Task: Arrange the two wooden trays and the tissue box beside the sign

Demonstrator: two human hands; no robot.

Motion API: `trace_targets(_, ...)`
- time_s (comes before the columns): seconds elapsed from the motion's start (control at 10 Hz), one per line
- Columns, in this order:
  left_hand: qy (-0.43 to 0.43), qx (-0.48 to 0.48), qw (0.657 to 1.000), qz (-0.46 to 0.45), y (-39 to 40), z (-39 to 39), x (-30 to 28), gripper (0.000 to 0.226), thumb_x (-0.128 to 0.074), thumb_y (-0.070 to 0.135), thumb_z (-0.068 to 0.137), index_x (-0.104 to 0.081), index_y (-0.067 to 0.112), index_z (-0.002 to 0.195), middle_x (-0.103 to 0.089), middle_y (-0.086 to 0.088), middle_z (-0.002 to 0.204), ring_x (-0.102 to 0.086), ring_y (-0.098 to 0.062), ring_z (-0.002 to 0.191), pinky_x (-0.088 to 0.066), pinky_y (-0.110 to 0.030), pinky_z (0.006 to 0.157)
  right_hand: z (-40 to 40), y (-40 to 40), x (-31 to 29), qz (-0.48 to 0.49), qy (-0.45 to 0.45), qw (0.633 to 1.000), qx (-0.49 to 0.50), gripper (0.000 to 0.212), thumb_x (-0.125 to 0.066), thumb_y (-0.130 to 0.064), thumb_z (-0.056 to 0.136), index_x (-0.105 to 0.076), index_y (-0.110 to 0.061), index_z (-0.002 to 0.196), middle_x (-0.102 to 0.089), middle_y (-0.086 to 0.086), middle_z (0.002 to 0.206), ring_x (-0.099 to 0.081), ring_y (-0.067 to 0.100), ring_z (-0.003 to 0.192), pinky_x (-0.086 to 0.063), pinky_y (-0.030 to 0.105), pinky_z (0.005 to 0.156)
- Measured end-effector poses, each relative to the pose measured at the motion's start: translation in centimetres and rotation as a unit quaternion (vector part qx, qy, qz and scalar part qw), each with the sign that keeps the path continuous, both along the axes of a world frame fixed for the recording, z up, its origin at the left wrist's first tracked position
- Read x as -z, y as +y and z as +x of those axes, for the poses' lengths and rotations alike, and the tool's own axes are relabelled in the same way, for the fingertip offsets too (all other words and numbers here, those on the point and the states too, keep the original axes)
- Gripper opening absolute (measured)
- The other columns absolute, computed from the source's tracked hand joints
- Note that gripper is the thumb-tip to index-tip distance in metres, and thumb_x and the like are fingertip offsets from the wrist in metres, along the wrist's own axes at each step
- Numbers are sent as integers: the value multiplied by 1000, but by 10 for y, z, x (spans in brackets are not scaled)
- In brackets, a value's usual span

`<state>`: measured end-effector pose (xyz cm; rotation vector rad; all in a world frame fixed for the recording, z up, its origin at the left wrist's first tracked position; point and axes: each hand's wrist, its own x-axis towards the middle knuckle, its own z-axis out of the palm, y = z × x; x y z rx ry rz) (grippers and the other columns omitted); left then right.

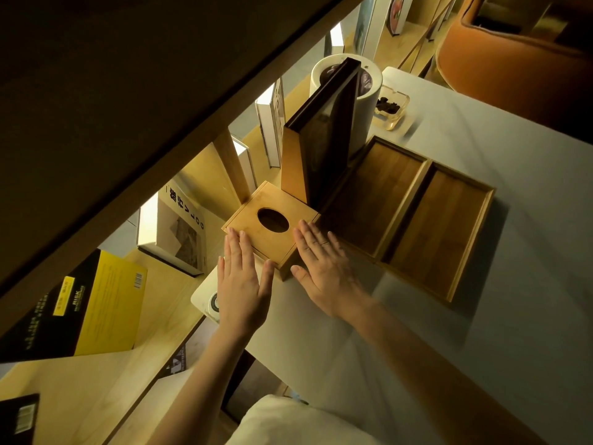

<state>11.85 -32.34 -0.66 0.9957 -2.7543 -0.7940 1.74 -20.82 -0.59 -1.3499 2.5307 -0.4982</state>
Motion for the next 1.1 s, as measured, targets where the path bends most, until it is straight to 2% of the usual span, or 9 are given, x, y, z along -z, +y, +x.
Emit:
trace_targets(0.3,-8,-15,1000,1,1,-3,0,70,-20,52,85,8,20,141,22,6,144,18,-10,136,6,-34,114,-5,-1,3,-3,-5,1000,-6,69,11,-59,76,9,-23,134,7,-1,151,8,16,139,4,34,113)
trace_targets(0.4,-7,-15,1000,1,1,-3,0,70,-20,51,85,7,19,141,21,6,144,17,-10,136,6,-34,114,-5,-1,4,-4,-4,1000,-5,67,7,-58,78,8,-22,135,-2,4,155,7,16,139,3,34,113)
trace_targets(0.5,-10,-13,1000,-4,1,-3,0,70,-19,52,86,8,18,141,22,6,144,17,-10,136,6,-34,114,-5,-1,4,0,1,1000,-4,67,-6,-57,84,4,-19,139,-5,5,156,8,16,138,4,34,112)
trace_targets(0.6,-10,-13,1000,-11,0,-2,0,70,-19,52,86,8,19,141,21,6,145,17,-10,136,6,-33,113,-6,-2,3,-2,4,1000,-3,63,-13,-48,89,-4,-17,143,-6,5,156,8,15,138,4,34,112)
trace_targets(0.7,-20,-10,1000,-18,0,-3,-3,69,-20,52,88,6,18,142,15,0,152,16,-11,137,5,-34,113,-6,-1,-2,13,-14,1000,-5,61,-18,-44,89,-4,-19,144,-2,3,157,8,14,140,3,33,114)
trace_targets(0.8,-49,-15,997,-54,1,-5,-12,66,-25,47,92,2,14,142,6,-6,156,9,-19,143,4,-38,116,-8,-1,-10,14,-34,999,1,60,-18,-42,90,-8,-20,144,-5,1,157,1,16,144,-2,34,116)
trace_targets(0.9,-73,-2,994,-80,0,-13,-27,62,-33,44,91,-15,10,141,-12,-10,155,-5,-25,144,-4,-43,117,-12,-1,-25,-19,-93,995,21,51,-31,-35,95,-21,-19,142,-20,3,155,-14,18,143,-14,36,116)
trace_targets(1.0,-27,36,995,-88,4,-26,-44,43,-40,37,91,-49,6,120,-53,-13,132,-44,-28,125,-34,-43,108,-15,1,-43,-98,-189,974,79,46,-44,-24,94,-33,-14,137,-39,8,146,-35,22,135,-34,31,106)
trace_targets(1.1,32,64,996,-55,11,-48,-68,35,-45,31,90,-61,5,106,-69,-14,103,-65,-24,88,-54,-33,70,-25,16,-67,-193,-186,950,160,37,-47,-18,93,-46,-9,129,-56,13,130,-54,22,118,-42,17,88)
